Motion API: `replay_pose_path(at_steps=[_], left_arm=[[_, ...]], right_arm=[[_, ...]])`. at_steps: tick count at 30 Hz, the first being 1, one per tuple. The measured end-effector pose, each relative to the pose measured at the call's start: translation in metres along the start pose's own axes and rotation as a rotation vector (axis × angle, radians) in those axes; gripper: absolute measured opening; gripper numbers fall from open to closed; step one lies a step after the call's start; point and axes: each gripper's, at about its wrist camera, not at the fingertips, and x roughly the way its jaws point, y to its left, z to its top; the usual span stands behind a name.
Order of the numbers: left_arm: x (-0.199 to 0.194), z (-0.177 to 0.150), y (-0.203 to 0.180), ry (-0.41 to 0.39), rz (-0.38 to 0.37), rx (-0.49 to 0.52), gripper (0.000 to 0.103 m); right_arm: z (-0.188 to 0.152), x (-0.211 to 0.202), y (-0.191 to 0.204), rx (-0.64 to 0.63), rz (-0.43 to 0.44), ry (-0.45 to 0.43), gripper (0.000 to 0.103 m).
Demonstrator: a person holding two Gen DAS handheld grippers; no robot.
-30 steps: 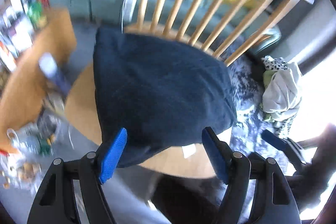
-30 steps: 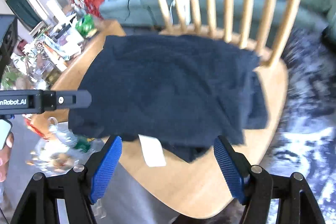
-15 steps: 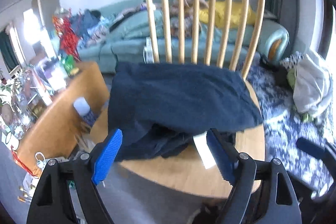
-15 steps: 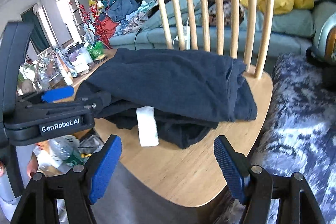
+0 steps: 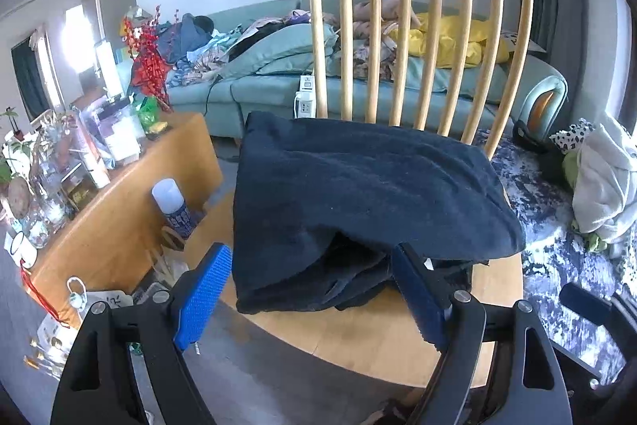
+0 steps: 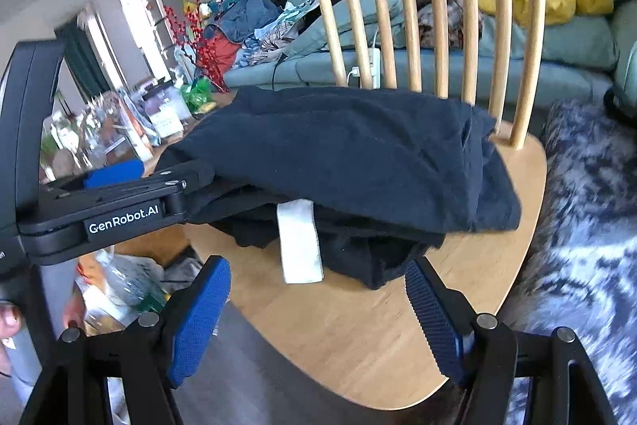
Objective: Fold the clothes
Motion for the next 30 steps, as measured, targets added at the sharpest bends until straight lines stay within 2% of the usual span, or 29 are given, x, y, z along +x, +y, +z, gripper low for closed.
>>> replay_pose_path(at_steps=[8,30], left_arm=[[0.001,-0.008,-0.006,0.022,-0.003,0.013,0.085],[-0.006,-0.012,-0.011,0.018,-0.006,0.029,0.085]], right_arm=[[-0.005,0.001,-0.003,-0.003,-0.064,0.015,0.075],[0.005,-0.010,-0.009,0.033,-0.218,-0.063,0.075]])
